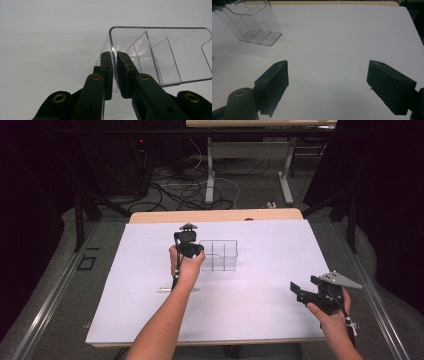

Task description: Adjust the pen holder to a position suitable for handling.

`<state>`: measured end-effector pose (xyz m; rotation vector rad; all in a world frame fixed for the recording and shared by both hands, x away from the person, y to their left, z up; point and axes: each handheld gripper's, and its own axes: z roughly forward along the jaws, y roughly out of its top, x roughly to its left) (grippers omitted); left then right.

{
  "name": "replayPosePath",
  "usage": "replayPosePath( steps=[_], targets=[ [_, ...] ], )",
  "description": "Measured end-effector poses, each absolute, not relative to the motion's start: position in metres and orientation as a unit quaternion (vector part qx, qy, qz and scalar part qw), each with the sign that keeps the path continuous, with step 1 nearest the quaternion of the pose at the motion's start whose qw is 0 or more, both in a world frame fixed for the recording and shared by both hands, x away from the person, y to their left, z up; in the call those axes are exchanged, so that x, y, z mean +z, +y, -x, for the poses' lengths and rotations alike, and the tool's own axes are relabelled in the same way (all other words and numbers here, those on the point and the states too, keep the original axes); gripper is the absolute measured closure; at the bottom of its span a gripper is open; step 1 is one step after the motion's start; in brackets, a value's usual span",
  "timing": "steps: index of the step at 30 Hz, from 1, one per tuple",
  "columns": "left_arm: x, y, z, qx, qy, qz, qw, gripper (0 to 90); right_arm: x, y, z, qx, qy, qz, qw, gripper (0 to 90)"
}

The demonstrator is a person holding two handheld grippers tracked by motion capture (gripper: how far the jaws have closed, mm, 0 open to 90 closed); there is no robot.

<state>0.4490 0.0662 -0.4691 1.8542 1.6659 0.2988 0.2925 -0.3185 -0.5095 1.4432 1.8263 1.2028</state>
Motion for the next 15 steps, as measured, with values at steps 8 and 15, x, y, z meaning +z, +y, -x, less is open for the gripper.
replayPosePath(
  steps=[8, 15],
  targets=[
    [-0.4678, 0.0672, -0.4484, 0.1, 0.639, -0.7, 0.301, 82.6, -0.5097, -0.3194, -0.2926, 0.445, 0.674, -0.529, 0.262, 17.3],
    [-0.4669, 0.0688, -0.4484, 0.086, 0.624, -0.709, 0.317, 73.5, -0.5093, -0.3204, -0.292, 0.44, 0.678, -0.528, 0.261, 17.3]
  ],
)
